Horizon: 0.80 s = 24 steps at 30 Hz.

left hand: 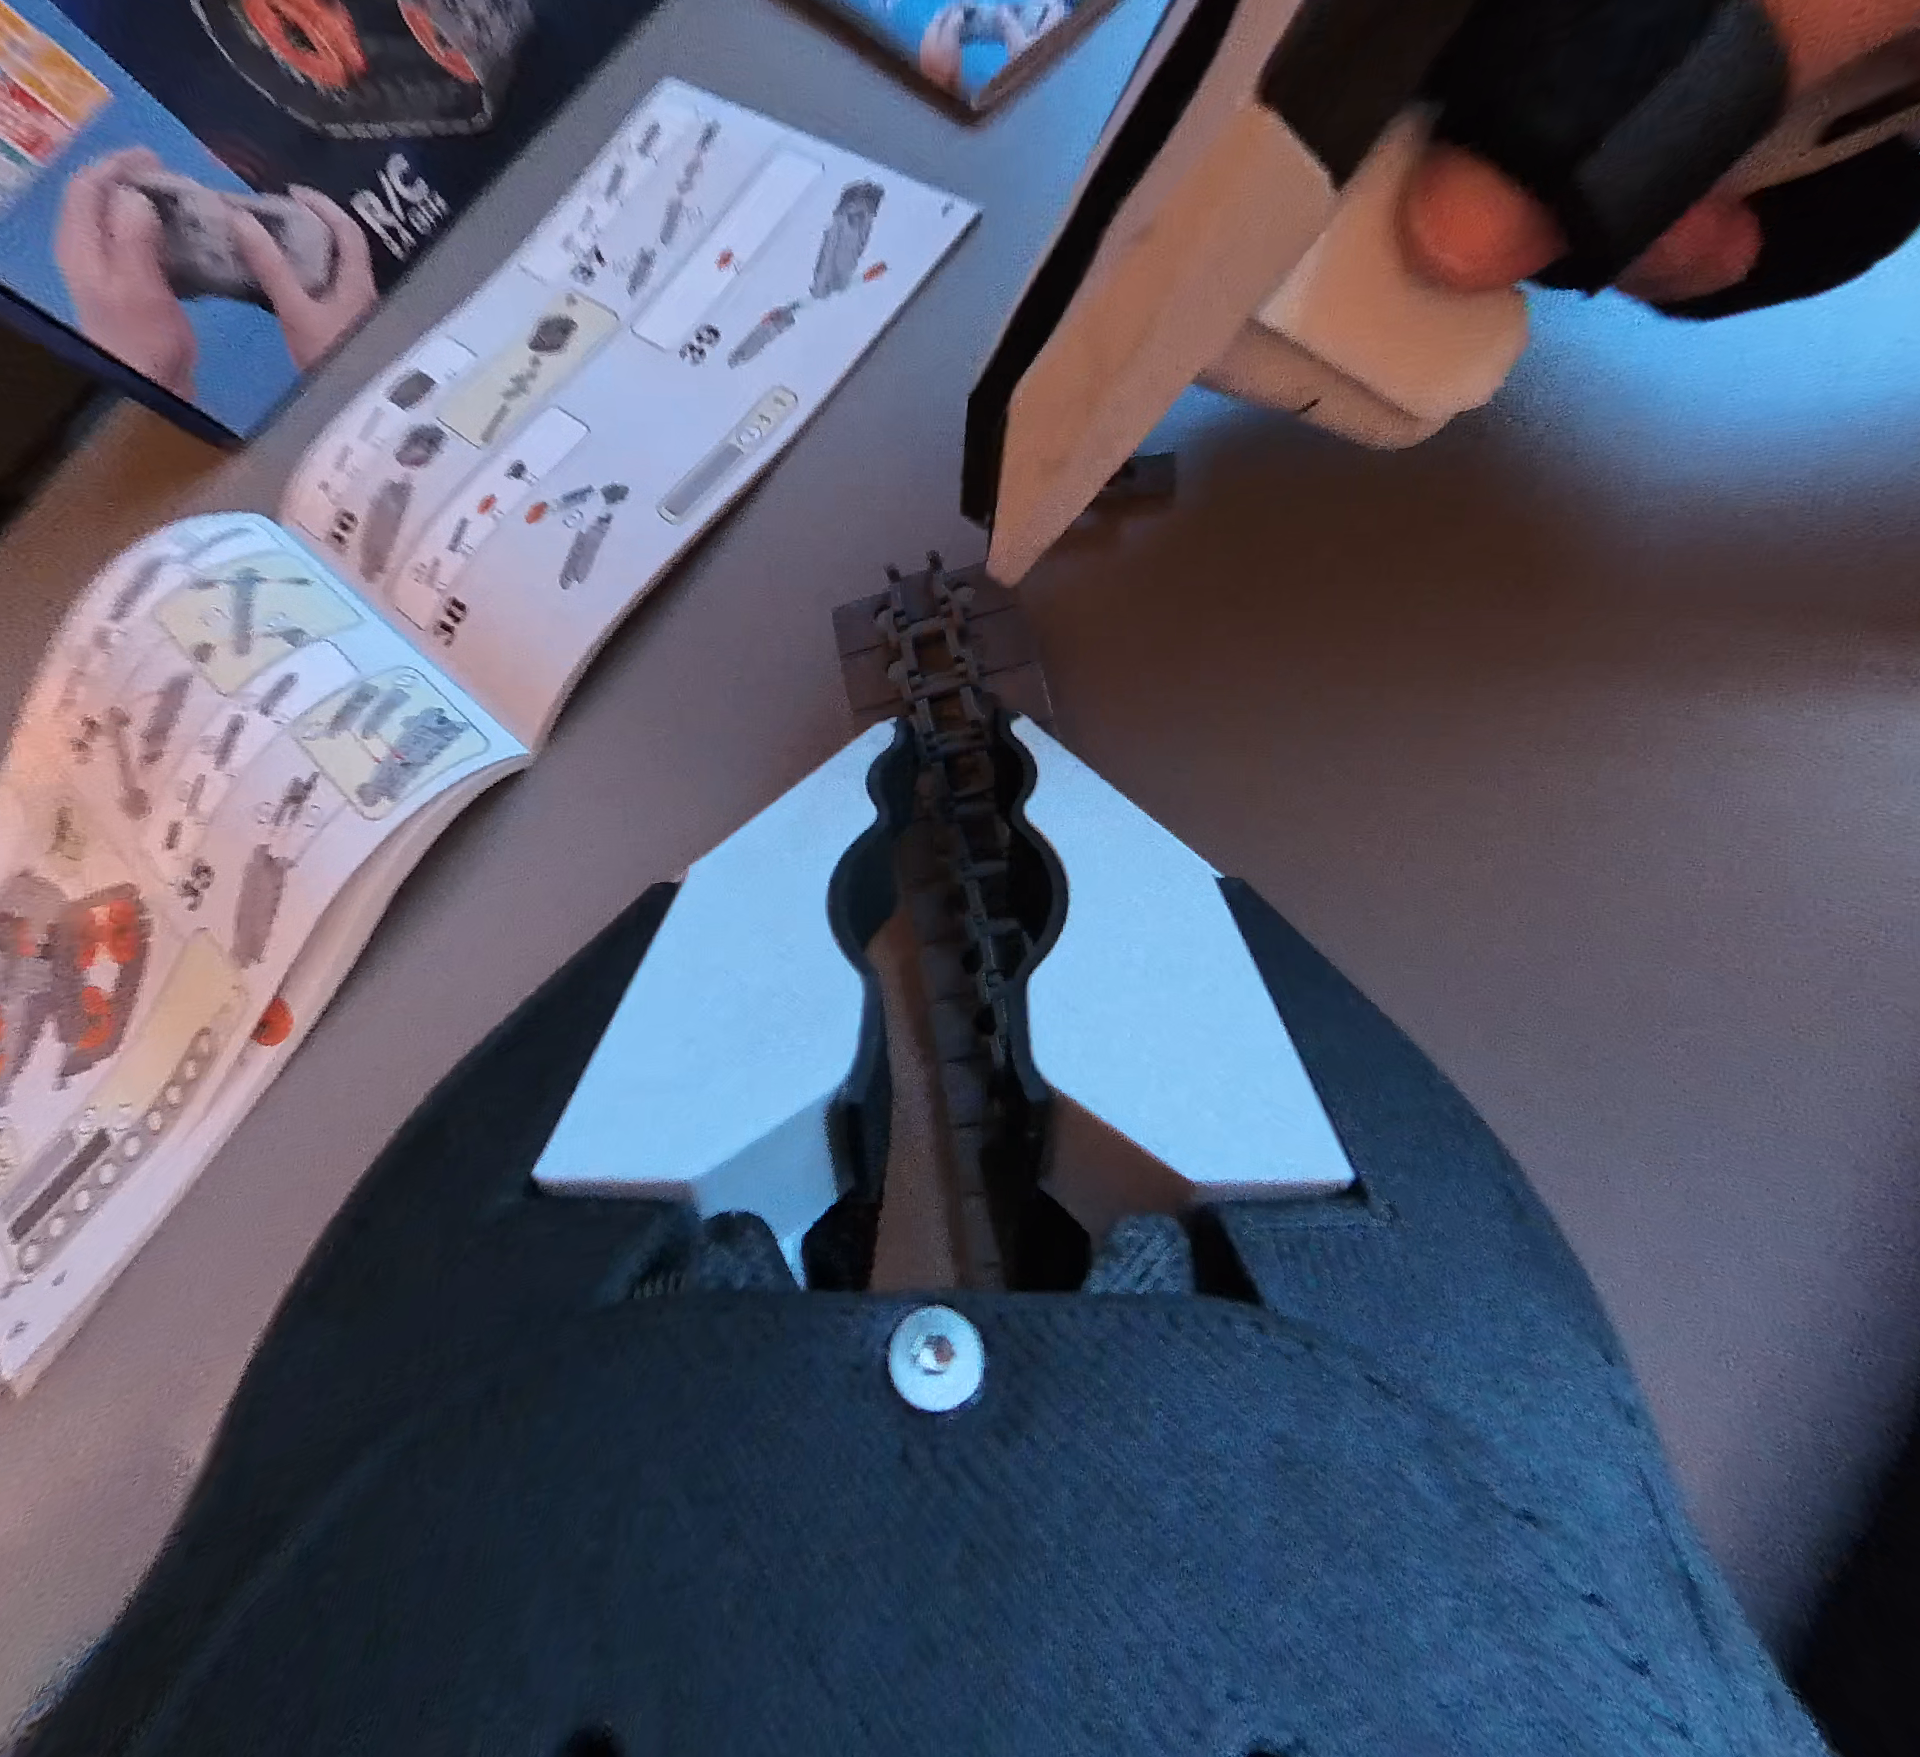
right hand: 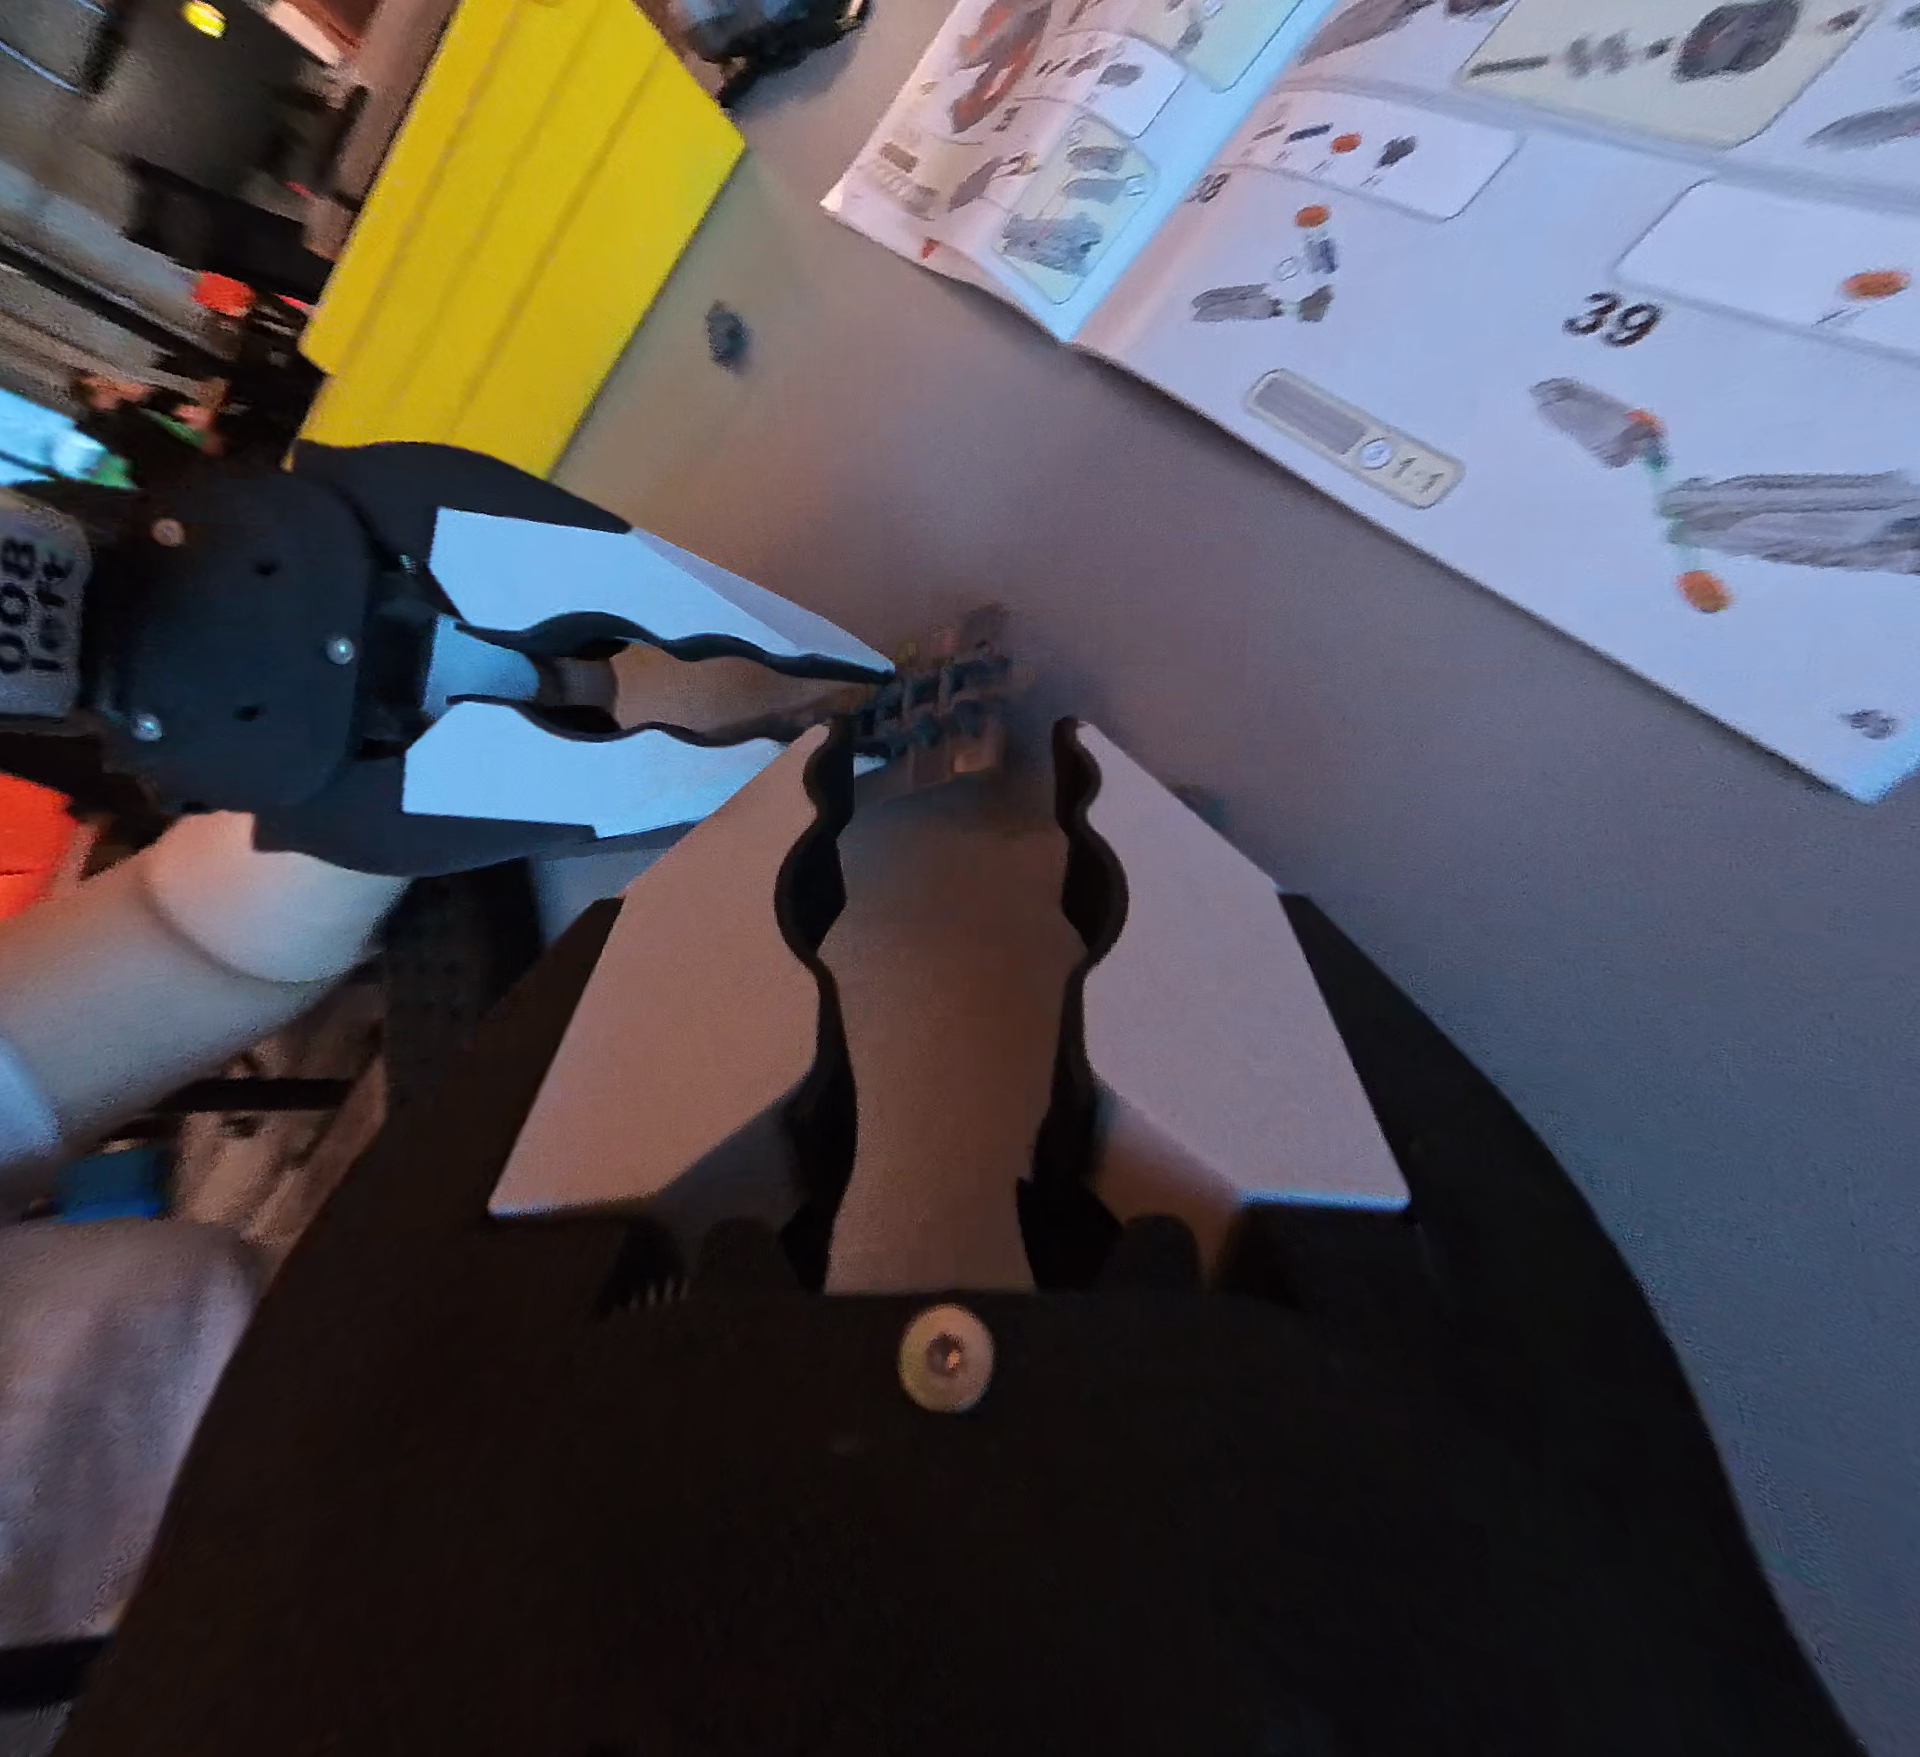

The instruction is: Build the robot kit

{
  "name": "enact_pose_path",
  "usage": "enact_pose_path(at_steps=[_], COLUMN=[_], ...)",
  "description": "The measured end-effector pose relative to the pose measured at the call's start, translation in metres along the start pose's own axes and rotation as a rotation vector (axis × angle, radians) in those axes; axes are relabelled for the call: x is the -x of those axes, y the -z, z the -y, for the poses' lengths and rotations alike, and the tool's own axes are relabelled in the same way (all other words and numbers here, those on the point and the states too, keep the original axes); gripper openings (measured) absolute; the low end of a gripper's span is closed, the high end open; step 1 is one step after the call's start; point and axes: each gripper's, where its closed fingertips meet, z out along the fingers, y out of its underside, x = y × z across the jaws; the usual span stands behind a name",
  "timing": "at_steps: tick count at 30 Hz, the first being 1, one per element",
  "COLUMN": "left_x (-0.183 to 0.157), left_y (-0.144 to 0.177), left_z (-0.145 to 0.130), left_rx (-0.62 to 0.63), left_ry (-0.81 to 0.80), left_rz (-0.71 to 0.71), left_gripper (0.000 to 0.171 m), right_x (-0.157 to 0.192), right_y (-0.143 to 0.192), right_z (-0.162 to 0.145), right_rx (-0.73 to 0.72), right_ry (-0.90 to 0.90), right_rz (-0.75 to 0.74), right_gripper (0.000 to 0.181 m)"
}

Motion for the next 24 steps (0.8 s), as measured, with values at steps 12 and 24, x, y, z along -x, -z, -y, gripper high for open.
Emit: enact_pose_path(at_steps=[12, 24], left_x=[-0.004, -0.007], left_y=[0.040, 0.051], left_z=[0.028, 0.038], left_rx=[-0.279, -0.368], left_ry=[0.144, 0.589], left_rz=[-0.208, -0.866], left_gripper=[0.032, 0.012], right_x=[0.042, 0.069], right_y=[0.002, 0.005], right_z=[-0.002, 0.002], right_rx=[0.031, -0.022], right_ry=[0.087, 0.256], right_rz=[0.254, 0.324], right_gripper=[0.006, 0.006])
